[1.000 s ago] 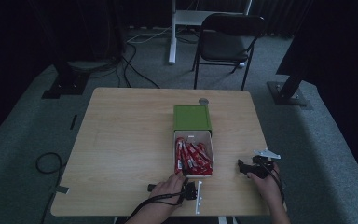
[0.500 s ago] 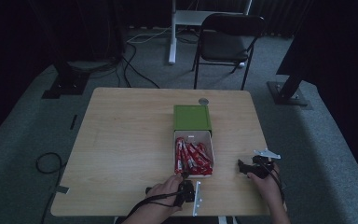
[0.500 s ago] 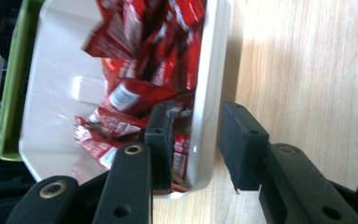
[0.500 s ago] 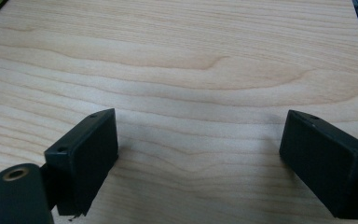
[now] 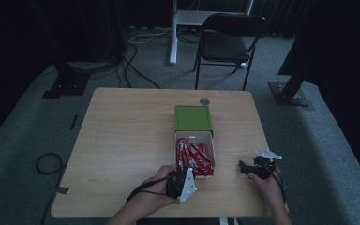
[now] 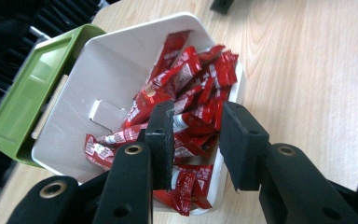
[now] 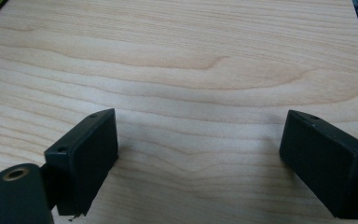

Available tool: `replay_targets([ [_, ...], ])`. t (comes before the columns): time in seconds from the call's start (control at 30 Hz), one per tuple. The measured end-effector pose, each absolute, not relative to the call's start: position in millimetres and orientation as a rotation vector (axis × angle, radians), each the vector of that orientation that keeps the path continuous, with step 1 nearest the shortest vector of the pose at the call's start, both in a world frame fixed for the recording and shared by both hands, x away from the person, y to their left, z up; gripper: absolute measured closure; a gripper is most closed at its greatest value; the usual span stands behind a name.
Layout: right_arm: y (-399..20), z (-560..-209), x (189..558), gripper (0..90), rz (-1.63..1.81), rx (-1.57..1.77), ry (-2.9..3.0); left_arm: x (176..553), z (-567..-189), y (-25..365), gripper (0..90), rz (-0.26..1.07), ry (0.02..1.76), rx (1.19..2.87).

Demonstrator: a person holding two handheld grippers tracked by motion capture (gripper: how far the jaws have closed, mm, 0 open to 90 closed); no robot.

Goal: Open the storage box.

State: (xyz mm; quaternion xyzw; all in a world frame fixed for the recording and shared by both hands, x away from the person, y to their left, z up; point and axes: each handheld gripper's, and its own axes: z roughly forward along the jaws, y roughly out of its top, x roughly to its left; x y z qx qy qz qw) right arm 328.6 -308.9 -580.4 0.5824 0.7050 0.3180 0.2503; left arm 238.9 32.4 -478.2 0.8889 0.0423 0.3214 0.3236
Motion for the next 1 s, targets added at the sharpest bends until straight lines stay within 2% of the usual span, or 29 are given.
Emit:
replay_targets([
  [0.4, -309, -580, 329, 10.6, 0.865, 1.585, 1.919, 265, -462, 64, 66.8, 0.740, 0.255, 2.192],
  [1.0, -309, -580, 329, 10.6, 0.866, 1.585, 1.919, 290, -465, 116, 66.8, 0.785, 0.528, 2.082],
])
